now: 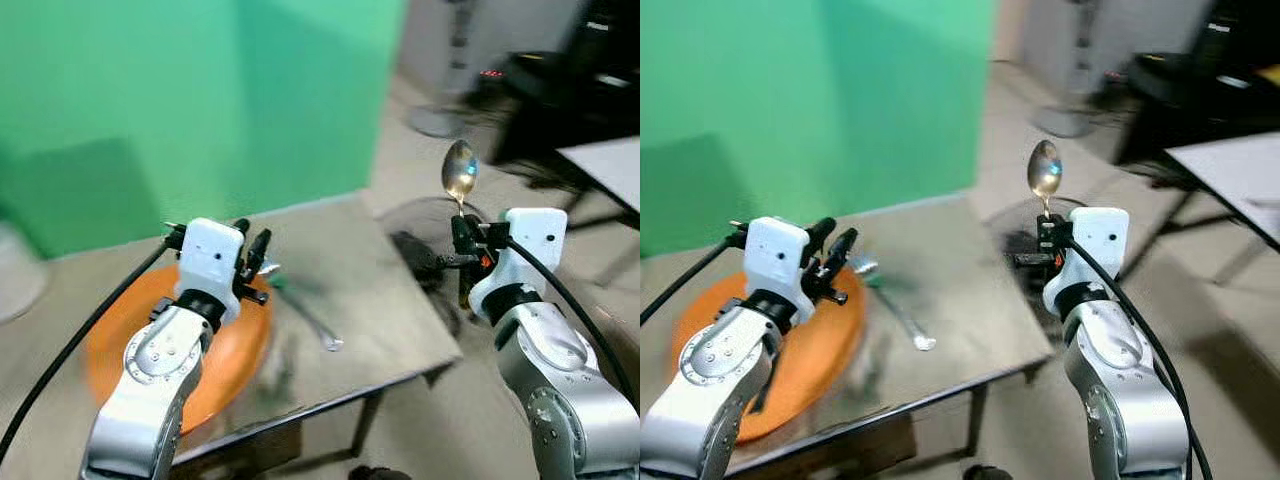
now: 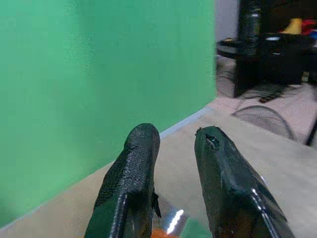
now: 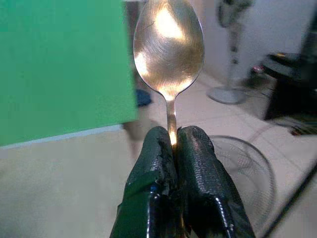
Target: Setting the table
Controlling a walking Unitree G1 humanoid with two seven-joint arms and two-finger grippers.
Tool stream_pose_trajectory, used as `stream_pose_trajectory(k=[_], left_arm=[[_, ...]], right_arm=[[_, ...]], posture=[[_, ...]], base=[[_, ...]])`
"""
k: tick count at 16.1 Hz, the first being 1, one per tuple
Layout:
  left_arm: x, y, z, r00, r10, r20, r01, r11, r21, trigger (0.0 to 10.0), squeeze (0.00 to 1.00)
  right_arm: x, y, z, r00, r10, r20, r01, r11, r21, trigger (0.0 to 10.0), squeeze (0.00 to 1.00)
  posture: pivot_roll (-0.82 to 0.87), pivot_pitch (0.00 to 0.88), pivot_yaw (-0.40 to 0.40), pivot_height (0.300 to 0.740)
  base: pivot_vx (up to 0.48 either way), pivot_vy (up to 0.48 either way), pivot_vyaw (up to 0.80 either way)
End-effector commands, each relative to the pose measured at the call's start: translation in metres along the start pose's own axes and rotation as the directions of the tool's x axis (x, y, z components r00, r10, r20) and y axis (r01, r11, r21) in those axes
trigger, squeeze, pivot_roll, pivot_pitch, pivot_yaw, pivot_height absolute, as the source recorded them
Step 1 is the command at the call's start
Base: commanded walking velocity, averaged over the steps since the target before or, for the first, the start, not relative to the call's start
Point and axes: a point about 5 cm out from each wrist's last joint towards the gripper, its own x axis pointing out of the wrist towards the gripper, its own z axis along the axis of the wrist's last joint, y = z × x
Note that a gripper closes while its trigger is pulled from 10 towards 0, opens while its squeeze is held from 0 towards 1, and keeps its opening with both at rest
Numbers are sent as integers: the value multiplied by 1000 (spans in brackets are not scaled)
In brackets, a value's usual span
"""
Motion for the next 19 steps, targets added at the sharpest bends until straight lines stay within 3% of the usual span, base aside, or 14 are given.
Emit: stream_pose_trajectory(k=[1, 11, 15, 19], left_arm=[[2, 0, 2, 1000, -1, -3, 1, 1000, 6, 10000, 0], [7, -2, 5, 1000, 3, 14, -3, 1000, -2, 10000, 0], [9, -5, 4, 1000, 4, 6, -4, 1000, -19, 10000, 0], [12, -1, 2, 1000, 19, 2, -19, 999, -28, 10000, 0]], right_arm=[[2, -2, -1, 1000, -14, -14, 14, 1000, -2, 10000, 0], [4, -4, -4, 998, -29, -47, 29, 1000, -7, 10000, 0], [-3, -7, -5, 997, -45, -61, 44, 999, -15, 10000, 0], [-4, -8, -8, 995, -67, -77, 64, 997, -29, 10000, 0]], posture=[[129, 0, 4, 740], [115, 0, 2, 740], [86, 0, 21, 740], [72, 0, 30, 740]], base=[[0, 0, -800], [0, 0, -800], [0, 0, -800], [0, -297, -600]])
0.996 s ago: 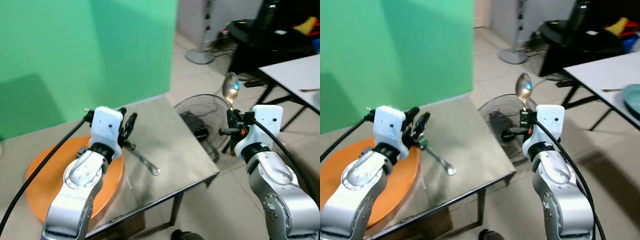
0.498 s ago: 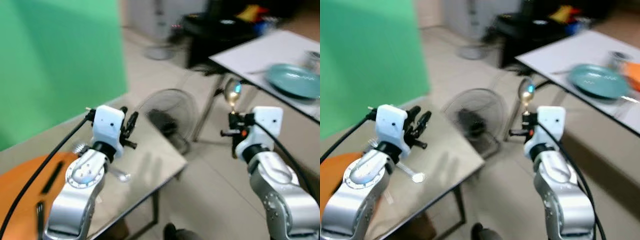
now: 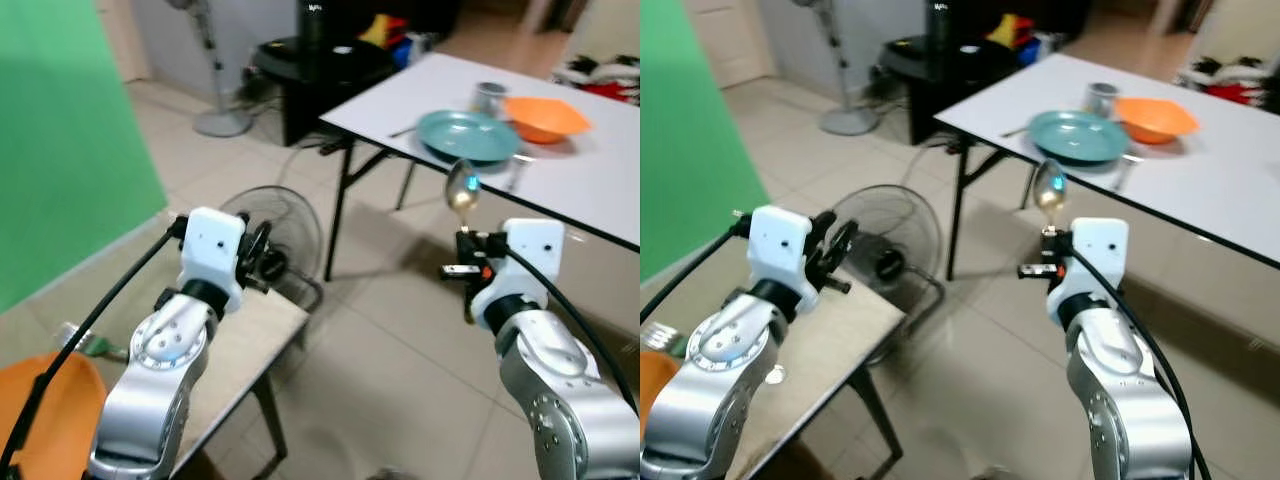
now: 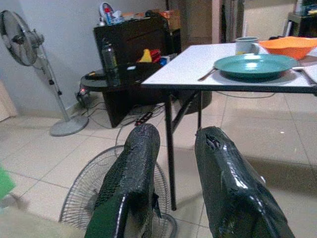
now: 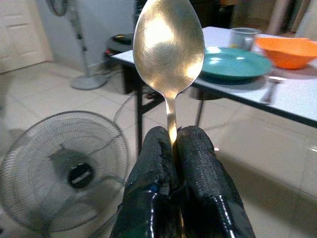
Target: Setting the table
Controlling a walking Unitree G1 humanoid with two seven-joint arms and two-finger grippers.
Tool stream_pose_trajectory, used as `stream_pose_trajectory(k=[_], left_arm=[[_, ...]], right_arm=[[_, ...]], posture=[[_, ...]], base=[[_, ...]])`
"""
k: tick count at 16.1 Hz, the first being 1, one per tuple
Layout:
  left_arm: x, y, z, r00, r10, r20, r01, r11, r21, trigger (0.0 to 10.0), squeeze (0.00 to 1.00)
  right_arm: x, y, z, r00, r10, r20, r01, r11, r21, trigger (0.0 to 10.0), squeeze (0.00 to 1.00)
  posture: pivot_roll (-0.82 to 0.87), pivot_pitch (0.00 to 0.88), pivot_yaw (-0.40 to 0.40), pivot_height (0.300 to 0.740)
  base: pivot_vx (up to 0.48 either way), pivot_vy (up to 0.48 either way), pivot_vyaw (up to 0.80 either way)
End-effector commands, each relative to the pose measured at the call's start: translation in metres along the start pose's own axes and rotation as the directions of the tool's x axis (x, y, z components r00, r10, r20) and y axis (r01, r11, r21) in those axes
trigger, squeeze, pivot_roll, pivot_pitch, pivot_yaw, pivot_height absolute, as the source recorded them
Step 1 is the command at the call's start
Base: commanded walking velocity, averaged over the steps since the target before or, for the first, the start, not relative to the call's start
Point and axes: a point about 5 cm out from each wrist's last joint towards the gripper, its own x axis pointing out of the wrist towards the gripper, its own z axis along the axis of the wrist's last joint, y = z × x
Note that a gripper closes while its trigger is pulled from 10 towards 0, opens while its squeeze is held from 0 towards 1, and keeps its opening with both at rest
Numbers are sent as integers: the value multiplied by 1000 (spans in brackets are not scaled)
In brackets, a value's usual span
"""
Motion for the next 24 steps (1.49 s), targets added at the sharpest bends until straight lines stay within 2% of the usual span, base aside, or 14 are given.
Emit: stream_pose_trajectory(k=[1, 4, 6, 10, 13, 21, 24], left_arm=[[1, -2, -3, 1000, 2, -14, -2, 1000, -10, 10000, 0], [1, -2, -3, 1000, -3, -12, 2, 1000, -11, 10000, 0], [3, -3, -2, 1000, -11, -9, 11, 1000, -10, 10000, 0], [5, -5, -4, 999, -31, -18, 30, 999, -20, 10000, 0], [7, -4, -3, 1000, -16, -3, 16, 1000, -3, 10000, 0], [7, -6, -1, 998, -49, 32, 51, 998, -44, 10000, 0], [6, -7, -1, 998, -60, 34, 62, 997, -49, 10000, 0]], right_arm=[[-2, -4, 0, 1000, -18, -8, 18, 1000, -15, 10000, 0], [-4, -7, -3, 999, -40, -13, 40, 999, -10, 10000, 0], [-4, -8, 0, 998, -63, 12, 63, 997, -44, 10000, 0], [-7, -12, -2, 996, -84, 6, 84, 996, -21, 10000, 0], [-7, -16, -3, 994, -105, -3, 105, 994, -9, 10000, 0], [-7, -20, 0, 992, -126, -18, 126, 992, 5, 10000, 0], [-7, -21, 0, 992, -124, -23, 124, 992, 6, 10000, 0]], posture=[[73, 0, 30, 740], [69, 0, 29, 740], [64, 0, 37, 740], [58, 0, 47, 740], [52, 0, 52, 740], [46, 0, 51, 740], [47, 0, 46, 740]], base=[[0, -360, 0], [0, -361, 0], [0, -362, 0], [0, -155, 0], [0, 0, -800], [0, 0, -800], [259, 0, -800]])
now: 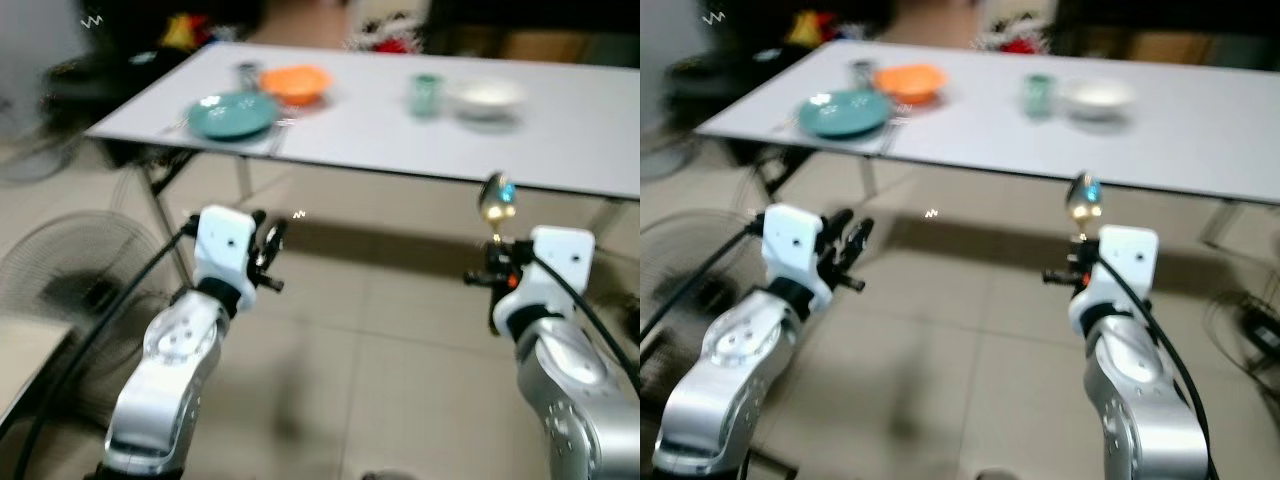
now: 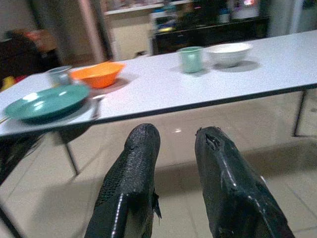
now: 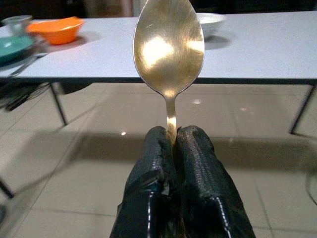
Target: Setting the table
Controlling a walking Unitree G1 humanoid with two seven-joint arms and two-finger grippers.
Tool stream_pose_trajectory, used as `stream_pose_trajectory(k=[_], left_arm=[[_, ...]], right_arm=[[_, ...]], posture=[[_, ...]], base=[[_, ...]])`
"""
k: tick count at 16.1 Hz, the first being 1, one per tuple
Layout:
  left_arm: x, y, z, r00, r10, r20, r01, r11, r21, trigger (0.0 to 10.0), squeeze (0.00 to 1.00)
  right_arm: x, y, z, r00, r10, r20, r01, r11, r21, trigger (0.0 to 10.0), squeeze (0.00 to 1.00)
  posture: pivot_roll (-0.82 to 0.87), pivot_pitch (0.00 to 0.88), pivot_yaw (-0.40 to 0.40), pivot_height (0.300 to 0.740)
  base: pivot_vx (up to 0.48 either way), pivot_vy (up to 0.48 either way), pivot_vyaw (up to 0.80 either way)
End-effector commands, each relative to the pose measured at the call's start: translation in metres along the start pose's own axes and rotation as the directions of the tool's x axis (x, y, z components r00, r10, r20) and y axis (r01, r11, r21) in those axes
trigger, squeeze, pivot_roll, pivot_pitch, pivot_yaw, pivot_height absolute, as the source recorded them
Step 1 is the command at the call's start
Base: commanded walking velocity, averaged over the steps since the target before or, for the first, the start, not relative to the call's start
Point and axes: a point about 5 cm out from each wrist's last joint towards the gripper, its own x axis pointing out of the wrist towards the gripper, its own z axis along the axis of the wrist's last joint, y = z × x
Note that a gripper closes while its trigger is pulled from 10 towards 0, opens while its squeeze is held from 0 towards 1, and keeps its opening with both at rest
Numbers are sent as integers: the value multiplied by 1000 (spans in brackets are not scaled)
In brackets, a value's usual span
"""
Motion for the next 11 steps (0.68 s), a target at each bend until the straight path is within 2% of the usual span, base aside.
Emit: stream_pose_trajectory(k=[1, 2, 11], left_arm=[[-1, 0, 1, 1000, -7, 6, 7, 1000, -4, 10000, 0], [-1, -1, 1, 1000, -11, 6, 11, 1000, -6, 10000, 0], [-2, -1, -3, 1000, -4, -7, 4, 1000, -18, 10000, 0]], right_arm=[[0, -2, 5, 1000, -2, 19, 2, 1000, -2, 10000, 0], [0, -2, 6, 1000, -1, 23, 1, 1000, -6, 10000, 0], [1, -4, 9, 999, 7, 32, -6, 1000, -20, 10000, 0]], posture=[[47, 0, 47, 740], [45, 0, 47, 740], [43, 0, 38, 740]], base=[[266, 0, -800], [270, 0, -800], [299, 0, 0]])
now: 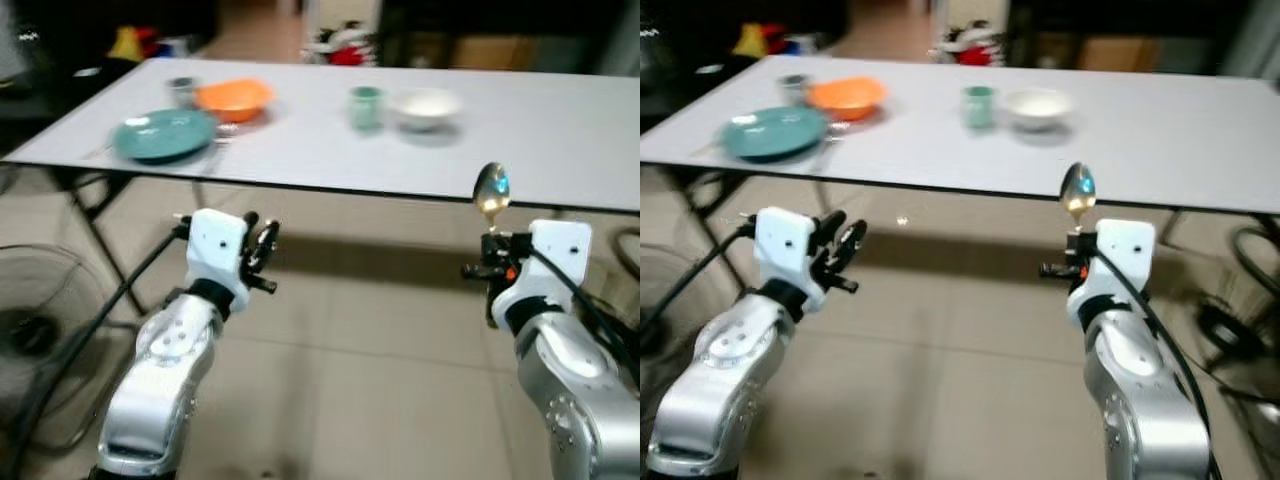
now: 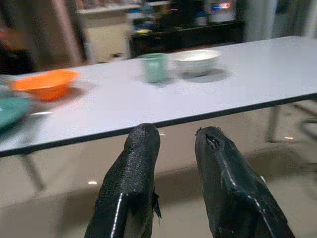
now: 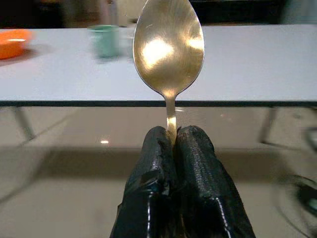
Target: Setting the table
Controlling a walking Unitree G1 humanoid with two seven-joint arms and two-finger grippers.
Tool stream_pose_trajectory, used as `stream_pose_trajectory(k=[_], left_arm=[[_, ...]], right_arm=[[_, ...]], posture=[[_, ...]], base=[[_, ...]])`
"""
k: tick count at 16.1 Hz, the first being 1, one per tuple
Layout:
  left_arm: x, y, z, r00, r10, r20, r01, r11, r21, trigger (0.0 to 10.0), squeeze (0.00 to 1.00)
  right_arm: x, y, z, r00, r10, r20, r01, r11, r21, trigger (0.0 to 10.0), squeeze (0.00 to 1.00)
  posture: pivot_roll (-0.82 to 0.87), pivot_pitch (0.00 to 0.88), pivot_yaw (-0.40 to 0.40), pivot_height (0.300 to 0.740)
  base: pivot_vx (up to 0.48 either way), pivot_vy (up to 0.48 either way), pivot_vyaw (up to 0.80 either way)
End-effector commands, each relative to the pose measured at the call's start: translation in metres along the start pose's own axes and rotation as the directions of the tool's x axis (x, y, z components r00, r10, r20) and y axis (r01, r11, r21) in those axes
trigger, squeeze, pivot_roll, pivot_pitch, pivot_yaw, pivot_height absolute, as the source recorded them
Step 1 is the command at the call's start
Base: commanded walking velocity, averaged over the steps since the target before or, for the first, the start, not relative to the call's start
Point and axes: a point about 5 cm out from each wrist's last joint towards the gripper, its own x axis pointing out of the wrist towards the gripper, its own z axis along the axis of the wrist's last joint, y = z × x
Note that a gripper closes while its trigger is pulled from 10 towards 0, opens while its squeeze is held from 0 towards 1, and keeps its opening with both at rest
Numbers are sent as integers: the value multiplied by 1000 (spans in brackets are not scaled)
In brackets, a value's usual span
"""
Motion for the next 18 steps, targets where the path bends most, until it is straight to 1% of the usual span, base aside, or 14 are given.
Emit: stream_pose_trajectory(k=[1, 18], left_arm=[[-2, 7, 3, 1000, 21, 8, -21, 1000, 20, 10000, 0], [-3, 10, 2, 1000, 24, 2, -24, 999, 21, 10000, 0]], right_arm=[[0, 4, 5, 1000, 20, 17, -20, 1000, 5, 10000, 0], [4, 11, 4, 998, 55, 5, -55, 999, 4, 10000, 0]], posture=[[44, 0, 35, 740], [51, 0, 34, 740]], base=[[326, 0, 0], [329, 0, 0]])
